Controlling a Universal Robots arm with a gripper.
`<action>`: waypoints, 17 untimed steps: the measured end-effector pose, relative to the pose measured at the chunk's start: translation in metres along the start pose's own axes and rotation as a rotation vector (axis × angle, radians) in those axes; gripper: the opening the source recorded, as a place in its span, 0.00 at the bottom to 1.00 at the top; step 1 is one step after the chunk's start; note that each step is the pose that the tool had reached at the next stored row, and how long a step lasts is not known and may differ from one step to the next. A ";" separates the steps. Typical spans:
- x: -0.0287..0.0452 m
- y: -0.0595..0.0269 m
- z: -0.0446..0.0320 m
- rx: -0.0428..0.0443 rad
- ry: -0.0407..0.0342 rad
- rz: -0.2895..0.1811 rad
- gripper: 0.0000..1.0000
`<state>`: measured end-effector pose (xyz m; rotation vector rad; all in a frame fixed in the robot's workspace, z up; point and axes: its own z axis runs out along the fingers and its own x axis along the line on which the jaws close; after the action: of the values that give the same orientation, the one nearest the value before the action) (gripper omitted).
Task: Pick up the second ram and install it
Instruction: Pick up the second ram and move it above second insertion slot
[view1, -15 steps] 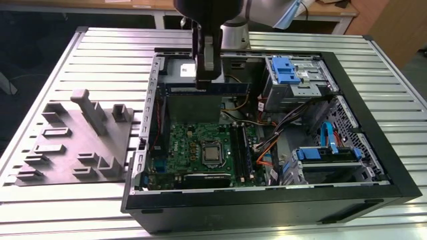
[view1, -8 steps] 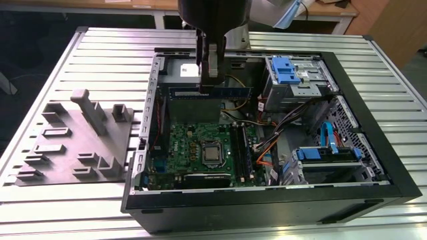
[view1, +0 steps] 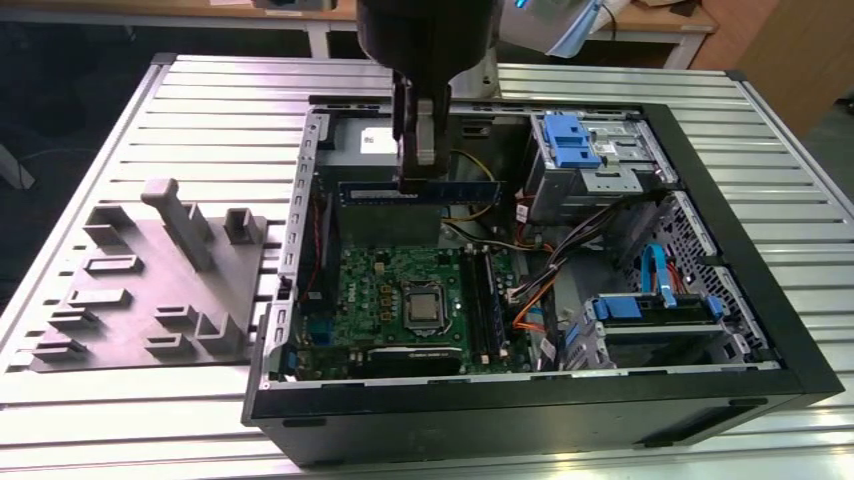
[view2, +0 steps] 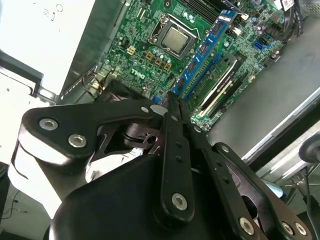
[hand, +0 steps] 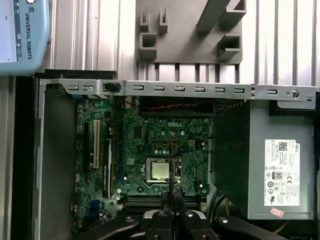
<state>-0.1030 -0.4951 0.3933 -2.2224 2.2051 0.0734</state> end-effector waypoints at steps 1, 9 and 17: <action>0.0001 0.0000 0.0018 0.0000 0.0000 0.000 0.12; 0.0007 -0.0019 0.0164 -0.0008 0.0000 0.000 0.12; 0.0013 -0.0057 0.0308 -0.0016 0.0001 0.000 0.12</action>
<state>-0.0981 -0.4951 0.3624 -2.2232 2.2059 0.0751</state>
